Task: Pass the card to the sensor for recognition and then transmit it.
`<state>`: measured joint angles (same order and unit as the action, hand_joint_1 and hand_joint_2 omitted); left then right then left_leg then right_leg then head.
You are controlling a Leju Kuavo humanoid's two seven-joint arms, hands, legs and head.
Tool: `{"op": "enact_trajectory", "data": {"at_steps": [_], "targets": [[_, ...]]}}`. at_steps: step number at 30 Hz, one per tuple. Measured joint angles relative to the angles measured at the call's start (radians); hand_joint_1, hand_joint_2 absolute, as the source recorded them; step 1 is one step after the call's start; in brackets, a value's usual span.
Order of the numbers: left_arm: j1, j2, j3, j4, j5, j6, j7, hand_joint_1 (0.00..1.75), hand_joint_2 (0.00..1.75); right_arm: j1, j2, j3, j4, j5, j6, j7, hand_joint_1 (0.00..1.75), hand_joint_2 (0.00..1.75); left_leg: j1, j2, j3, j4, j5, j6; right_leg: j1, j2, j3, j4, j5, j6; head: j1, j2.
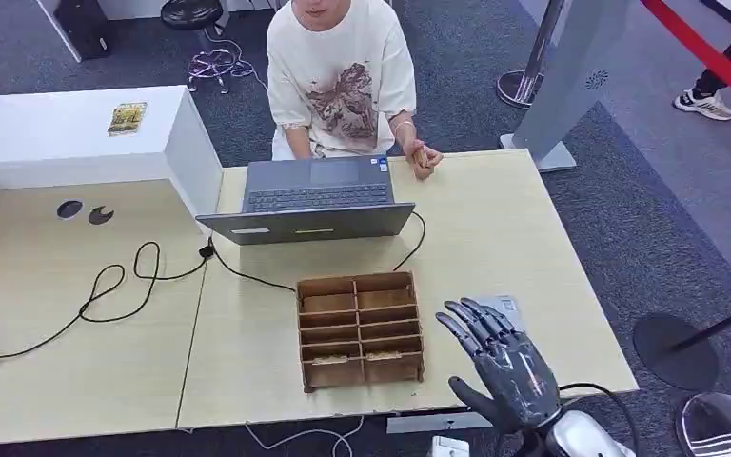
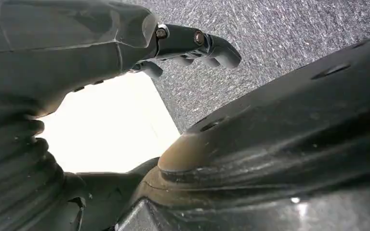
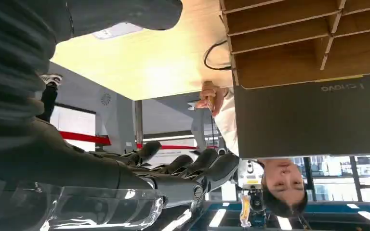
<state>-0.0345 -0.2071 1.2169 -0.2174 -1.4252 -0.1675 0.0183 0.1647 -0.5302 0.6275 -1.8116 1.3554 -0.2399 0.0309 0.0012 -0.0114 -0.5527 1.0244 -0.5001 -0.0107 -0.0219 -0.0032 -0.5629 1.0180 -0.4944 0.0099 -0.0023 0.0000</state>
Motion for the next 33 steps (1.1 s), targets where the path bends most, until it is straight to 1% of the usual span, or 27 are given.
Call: {"op": "enact_trajectory", "data": {"at_steps": [2, 3, 5, 10, 11, 14, 15, 16, 20, 23, 25, 26, 28, 29, 31, 32, 33], "targets": [[0.000, 0.000, 0.000, 0.000, -0.001, 0.000, 0.000, 0.00, 1.75, -0.006, 0.005, 0.003, 0.007, 0.003, 0.000, -0.002, 0.51, 1.75, 0.000, 0.000, 0.000, 0.000, 0.000, 0.000, 0.000, 0.000, 0.000, 0.000, 0.000, 0.000, 0.000, 0.000], [0.000, 0.000, 0.000, 0.000, -0.001, 0.000, 0.000, 0.00, 1.75, -0.008, 0.007, 0.005, 0.010, 0.004, -0.001, -0.003, 0.66, 1.75, 0.000, 0.000, 0.000, 0.000, 0.000, 0.000, 0.000, 0.000, 0.000, 0.000, 0.000, 0.000, 0.000, 0.000], [0.000, 0.000, 0.000, 0.000, -0.001, 0.000, 0.000, 0.00, 1.75, -0.009, 0.010, 0.009, 0.015, 0.006, -0.001, -0.005, 0.75, 1.75, 0.000, 0.000, 0.000, 0.000, 0.000, 0.000, 0.000, 0.000, 0.000, 0.000, 0.000, 0.000, 0.000, 0.000], [0.000, 0.000, 0.000, 0.000, -0.002, -0.001, 0.000, 0.00, 1.75, -0.023, 0.017, 0.018, 0.023, 0.008, -0.001, -0.023, 0.70, 1.75, 0.000, 0.000, 0.000, 0.000, 0.000, 0.000, 0.000, 0.000, 0.000, 0.000, 0.000, 0.000, 0.000, 0.000], [0.000, 0.000, 0.000, 0.000, -0.002, -0.002, 0.000, 0.00, 1.75, -0.025, 0.018, 0.019, 0.025, 0.008, 0.000, -0.027, 0.58, 1.75, 0.000, 0.000, 0.000, 0.000, 0.000, 0.000, 0.000, 0.000, 0.000, 0.000, 0.000, 0.000, 0.000, 0.000], [-0.001, 0.000, 0.000, 0.000, -0.005, -0.003, 0.000, 0.00, 1.75, -0.036, 0.025, 0.026, 0.035, 0.006, 0.005, -0.041, 0.65, 1.75, 0.000, 0.000, 0.000, 0.000, 0.000, 0.000, 0.000, 0.000, 0.000, 0.000, 0.000, 0.000, 0.000, 0.000], [-0.001, 0.000, 0.000, 0.000, -0.006, -0.003, 0.000, 0.00, 1.75, -0.041, 0.027, 0.029, 0.040, 0.006, 0.009, -0.043, 0.61, 1.75, 0.000, 0.000, 0.000, 0.000, 0.000, 0.000, 0.000, 0.000, 0.000, 0.000, 0.000, 0.000, 0.000, 0.000], [-0.001, 0.000, 0.000, 0.000, -0.007, -0.003, 0.000, 0.00, 1.75, -0.047, 0.030, 0.033, 0.047, 0.005, 0.013, -0.047, 0.63, 1.75, 0.000, 0.000, 0.000, 0.000, 0.000, 0.000, 0.000, 0.000, 0.000, 0.000, 0.000, 0.000, 0.000, 0.000], [-0.002, 0.000, 0.000, 0.000, -0.012, -0.004, 0.000, 0.00, 1.75, -0.073, 0.046, 0.053, 0.081, 0.006, 0.017, -0.052, 0.56, 1.75, 0.000, 0.000, 0.000, 0.000, 0.000, 0.000, 0.000, 0.000, 0.000, 0.000, 0.000, 0.000, 0.000, 0.000], [-0.002, 0.000, 0.000, 0.000, -0.015, -0.005, 0.000, 0.00, 1.75, -0.097, 0.061, 0.073, 0.111, 0.006, 0.019, -0.054, 0.59, 1.75, 0.000, 0.000, 0.000, 0.000, 0.000, 0.000, 0.000, 0.000, 0.000, 0.000, 0.000, 0.000, 0.000, 0.000], [-0.003, 0.000, 0.000, 0.000, -0.019, -0.008, -0.003, 0.00, 1.75, -0.113, 0.074, 0.084, 0.133, 0.006, 0.019, -0.056, 0.56, 1.75, 0.000, 0.000, 0.000, 0.000, 0.000, 0.000, 0.000, 0.000, 0.000, 0.000, 0.000, 0.000, 0.000, 0.000], [-0.003, 0.001, 0.000, 0.000, -0.021, -0.010, -0.005, 0.00, 1.75, -0.122, 0.079, 0.091, 0.143, 0.006, 0.019, -0.056, 0.63, 1.75, 0.000, 0.000, 0.000, 0.000, 0.000, 0.000, 0.000, 0.000, 0.000, 0.000, 0.000, 0.000, 0.000, 0.000], [-0.002, 0.002, 0.000, 0.000, -0.022, -0.013, -0.009, 0.00, 1.75, -0.135, 0.092, 0.103, 0.164, 0.006, 0.020, -0.057, 0.65, 1.75, 0.000, 0.000, 0.000, 0.000, 0.000, 0.000, 0.000, 0.000, 0.000, 0.000, 0.000, 0.000, 0.000, 0.000], [-0.002, 0.003, 0.000, 0.000, -0.023, -0.014, -0.011, 0.00, 1.75, -0.143, 0.099, 0.108, 0.175, 0.006, 0.021, -0.057, 0.61, 1.75, 0.000, 0.000, 0.000, 0.000, 0.000, 0.000, 0.000, 0.000, 0.000, 0.000, 0.000, 0.000, 0.000, 0.000], [-0.003, 0.003, 0.000, 0.000, -0.024, -0.014, -0.011, 0.00, 1.75, -0.155, 0.109, 0.119, 0.193, 0.006, 0.021, -0.057, 0.49, 1.75, 0.000, 0.000, 0.000, 0.000, 0.000, 0.000, 0.000, 0.000, 0.000, 0.000, 0.000, 0.000, 0.000, 0.000], [-0.002, 0.003, 0.000, 0.000, -0.024, -0.014, -0.011, 0.00, 1.75, -0.159, 0.114, 0.122, 0.200, 0.006, 0.022, -0.057, 0.49, 1.75, 0.000, 0.000, 0.000, 0.000, 0.000, 0.000, 0.000, 0.000, 0.000, 0.000, 0.000, 0.000, 0.000, 0.000], [-0.002, 0.003, 0.000, 0.000, -0.024, -0.014, -0.011, 0.00, 1.75, -0.164, 0.118, 0.124, 0.204, 0.006, 0.022, -0.057, 0.52, 1.75, 0.000, 0.000, 0.000, 0.000, 0.000, 0.000, 0.000, 0.000, 0.000, 0.000, 0.000, 0.000, 0.000, 0.000]]}}
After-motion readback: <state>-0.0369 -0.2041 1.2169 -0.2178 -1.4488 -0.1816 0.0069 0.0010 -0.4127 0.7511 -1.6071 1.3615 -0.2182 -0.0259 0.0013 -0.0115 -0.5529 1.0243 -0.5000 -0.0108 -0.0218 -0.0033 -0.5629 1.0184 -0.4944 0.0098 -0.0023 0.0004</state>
